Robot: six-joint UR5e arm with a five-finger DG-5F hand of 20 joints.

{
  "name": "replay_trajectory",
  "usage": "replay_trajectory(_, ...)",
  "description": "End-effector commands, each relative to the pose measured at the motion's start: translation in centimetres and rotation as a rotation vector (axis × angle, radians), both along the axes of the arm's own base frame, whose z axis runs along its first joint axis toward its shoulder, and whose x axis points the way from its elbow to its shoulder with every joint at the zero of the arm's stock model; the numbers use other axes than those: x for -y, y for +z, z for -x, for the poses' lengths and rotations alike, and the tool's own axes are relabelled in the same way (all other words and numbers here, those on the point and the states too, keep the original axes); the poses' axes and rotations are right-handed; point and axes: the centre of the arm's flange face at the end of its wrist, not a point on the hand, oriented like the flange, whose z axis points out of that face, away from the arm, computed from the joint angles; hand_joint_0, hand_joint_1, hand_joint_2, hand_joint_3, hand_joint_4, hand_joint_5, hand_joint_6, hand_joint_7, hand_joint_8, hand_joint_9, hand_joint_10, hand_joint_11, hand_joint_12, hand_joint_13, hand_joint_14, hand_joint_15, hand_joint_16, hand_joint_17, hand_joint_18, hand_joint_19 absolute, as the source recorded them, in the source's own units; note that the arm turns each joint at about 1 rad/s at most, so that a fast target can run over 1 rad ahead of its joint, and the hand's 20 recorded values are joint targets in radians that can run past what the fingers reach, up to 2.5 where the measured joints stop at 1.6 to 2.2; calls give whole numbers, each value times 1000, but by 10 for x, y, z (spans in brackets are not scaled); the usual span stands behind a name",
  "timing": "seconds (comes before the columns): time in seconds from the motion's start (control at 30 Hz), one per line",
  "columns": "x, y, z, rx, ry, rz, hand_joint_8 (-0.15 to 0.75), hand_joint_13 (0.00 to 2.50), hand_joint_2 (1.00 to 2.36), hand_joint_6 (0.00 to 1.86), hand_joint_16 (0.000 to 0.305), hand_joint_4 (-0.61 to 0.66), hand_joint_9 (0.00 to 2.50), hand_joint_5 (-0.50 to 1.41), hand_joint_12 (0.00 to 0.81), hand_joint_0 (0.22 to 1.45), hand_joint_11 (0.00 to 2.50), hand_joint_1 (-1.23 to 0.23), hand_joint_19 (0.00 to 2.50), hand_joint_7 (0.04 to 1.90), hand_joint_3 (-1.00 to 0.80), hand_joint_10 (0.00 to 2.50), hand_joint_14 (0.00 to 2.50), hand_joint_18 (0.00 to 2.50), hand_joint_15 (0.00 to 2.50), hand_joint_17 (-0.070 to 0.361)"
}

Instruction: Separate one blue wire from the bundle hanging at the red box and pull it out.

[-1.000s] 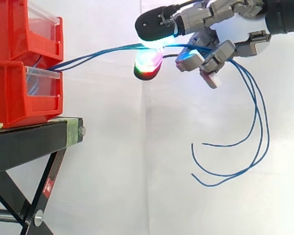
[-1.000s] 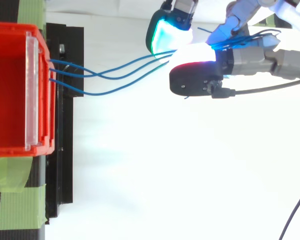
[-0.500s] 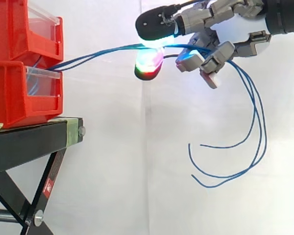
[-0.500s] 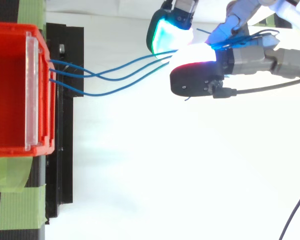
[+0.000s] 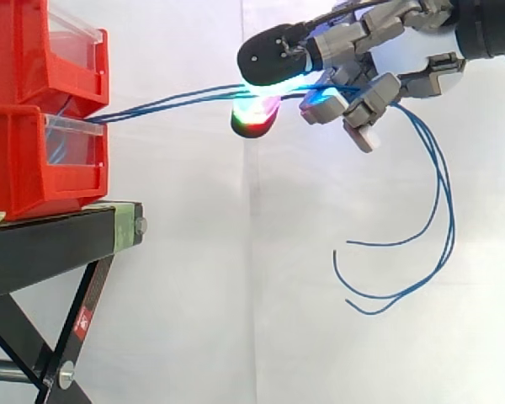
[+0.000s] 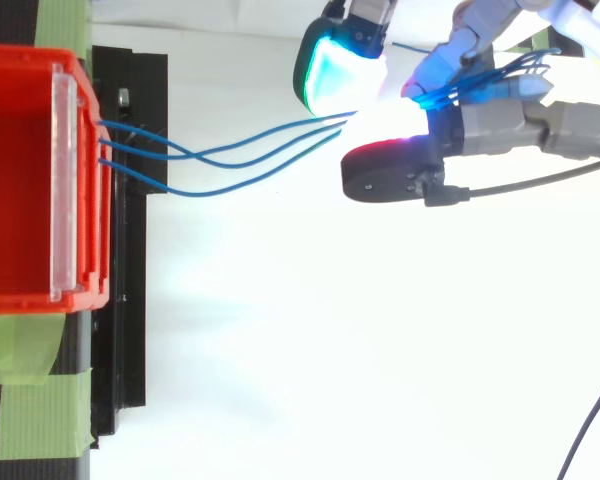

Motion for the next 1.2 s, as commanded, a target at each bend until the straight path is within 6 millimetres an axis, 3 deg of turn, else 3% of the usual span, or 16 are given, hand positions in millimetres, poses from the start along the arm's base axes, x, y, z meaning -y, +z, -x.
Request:
replay_trajectory(0.0,0,0,0,0,0,0,328,1212,1012,930,49,127,1346,-174,401,628,1520,-859,1063,850,-351,9,1019,1160,1610,111)
replay_trajectory(0.27,0,0,0,27,-5,-52,329,1217,1016,930,49,108,1391,-164,390,612,1527,-735,1075,883,-308,11,1024,1160,1607,111)
replay_trajectory(0.77,1,-2,4,107,-43,-269,324,1201,1016,920,50,135,1377,-164,397,590,1517,-719,1075,879,-306,12,1064,1140,1571,112)
replay_trajectory(1.17,2,-5,6,93,-48,-288,326,1197,1013,918,51,138,1371,-165,400,571,1509,-720,1074,889,-343,12,1077,1137,1551,114)
